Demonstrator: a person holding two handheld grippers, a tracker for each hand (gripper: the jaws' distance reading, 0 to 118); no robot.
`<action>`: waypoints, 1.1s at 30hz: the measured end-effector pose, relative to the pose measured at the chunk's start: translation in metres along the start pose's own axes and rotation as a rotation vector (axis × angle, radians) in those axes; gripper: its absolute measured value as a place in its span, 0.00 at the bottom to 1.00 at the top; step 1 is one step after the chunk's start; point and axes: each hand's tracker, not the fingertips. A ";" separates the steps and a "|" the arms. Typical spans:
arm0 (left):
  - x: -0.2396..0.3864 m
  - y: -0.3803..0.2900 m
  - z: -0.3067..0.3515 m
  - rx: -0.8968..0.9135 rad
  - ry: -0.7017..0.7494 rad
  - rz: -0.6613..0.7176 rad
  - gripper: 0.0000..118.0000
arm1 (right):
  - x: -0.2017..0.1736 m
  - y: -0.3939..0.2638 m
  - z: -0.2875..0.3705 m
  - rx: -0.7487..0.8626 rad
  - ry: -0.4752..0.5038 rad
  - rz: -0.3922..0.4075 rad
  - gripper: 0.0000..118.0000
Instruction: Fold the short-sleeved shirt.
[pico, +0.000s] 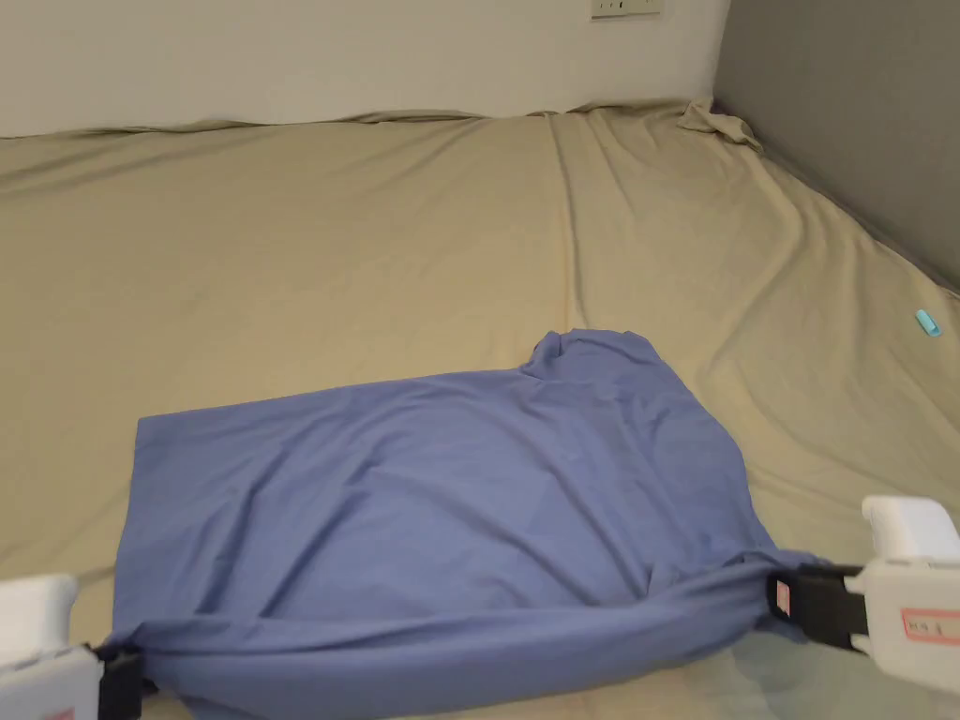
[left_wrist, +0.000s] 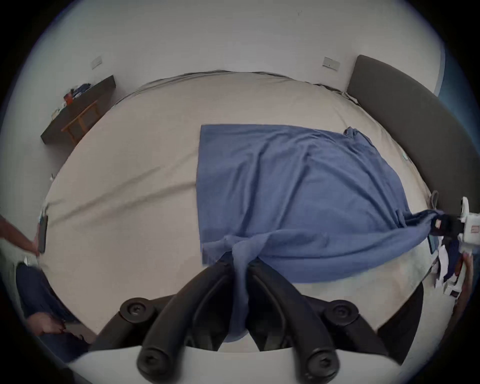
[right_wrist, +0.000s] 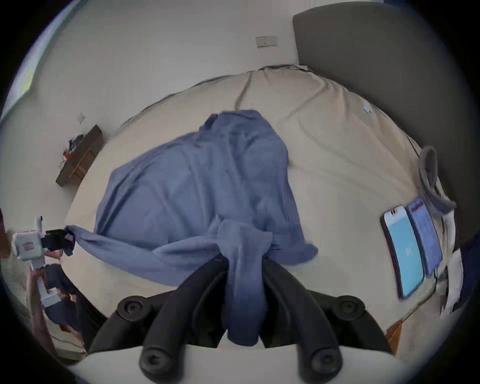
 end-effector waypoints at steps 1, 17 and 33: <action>0.000 0.015 -0.014 -0.009 -0.009 -0.004 0.03 | -0.001 0.014 -0.011 0.002 -0.002 0.000 0.12; -0.028 0.060 -0.142 -0.090 0.120 0.033 0.69 | -0.002 0.088 -0.162 -0.185 -0.089 0.109 0.99; -0.012 -0.055 0.044 0.203 0.079 0.022 0.00 | -0.037 -0.027 0.008 0.108 -0.031 0.192 0.02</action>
